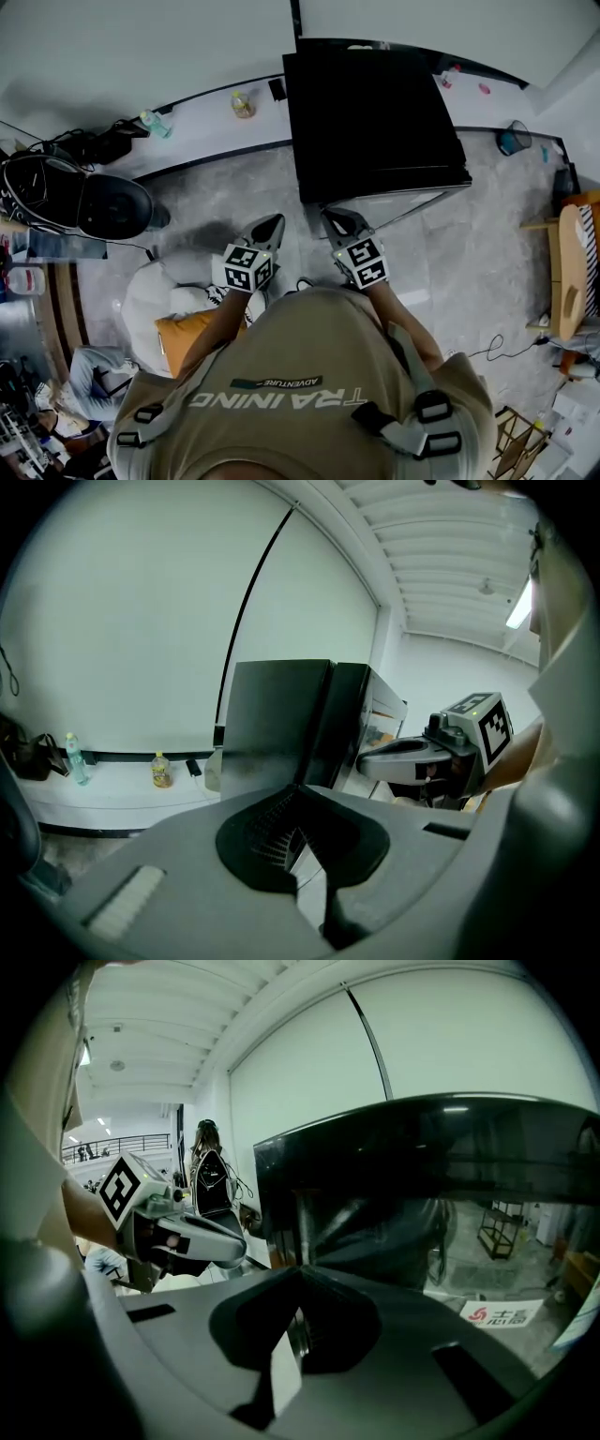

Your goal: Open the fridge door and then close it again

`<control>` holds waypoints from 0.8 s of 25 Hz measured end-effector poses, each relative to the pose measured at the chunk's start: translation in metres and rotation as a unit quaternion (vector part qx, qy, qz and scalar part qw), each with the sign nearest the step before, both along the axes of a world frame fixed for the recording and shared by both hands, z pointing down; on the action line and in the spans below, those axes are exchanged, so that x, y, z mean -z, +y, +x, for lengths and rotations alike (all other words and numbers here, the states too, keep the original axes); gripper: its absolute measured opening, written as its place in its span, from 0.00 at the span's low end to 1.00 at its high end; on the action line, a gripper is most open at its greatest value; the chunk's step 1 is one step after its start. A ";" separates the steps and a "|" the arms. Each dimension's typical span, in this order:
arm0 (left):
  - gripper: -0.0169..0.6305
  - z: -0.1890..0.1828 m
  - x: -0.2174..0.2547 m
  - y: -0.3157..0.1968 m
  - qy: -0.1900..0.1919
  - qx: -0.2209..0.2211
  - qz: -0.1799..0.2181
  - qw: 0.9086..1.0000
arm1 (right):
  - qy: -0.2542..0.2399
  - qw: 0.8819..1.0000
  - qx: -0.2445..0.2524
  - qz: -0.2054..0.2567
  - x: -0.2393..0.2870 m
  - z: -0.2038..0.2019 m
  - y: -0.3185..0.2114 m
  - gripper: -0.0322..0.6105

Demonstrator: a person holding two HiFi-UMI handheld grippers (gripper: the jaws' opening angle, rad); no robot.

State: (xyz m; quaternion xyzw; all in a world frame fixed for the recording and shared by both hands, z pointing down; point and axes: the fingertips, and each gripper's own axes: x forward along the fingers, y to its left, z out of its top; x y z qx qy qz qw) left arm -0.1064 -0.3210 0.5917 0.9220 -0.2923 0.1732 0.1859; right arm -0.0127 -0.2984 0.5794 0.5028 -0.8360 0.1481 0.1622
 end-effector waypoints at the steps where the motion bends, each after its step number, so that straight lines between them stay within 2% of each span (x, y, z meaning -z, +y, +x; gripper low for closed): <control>1: 0.03 0.001 0.000 0.001 0.001 -0.002 0.000 1.000 | 0.002 1.000 -0.001 0.001 0.001 0.000 0.000 0.04; 20: 0.03 0.026 -0.004 0.049 -0.002 -0.016 -0.015 1.000 | -0.004 1.000 0.020 0.005 0.010 -0.001 0.038 0.04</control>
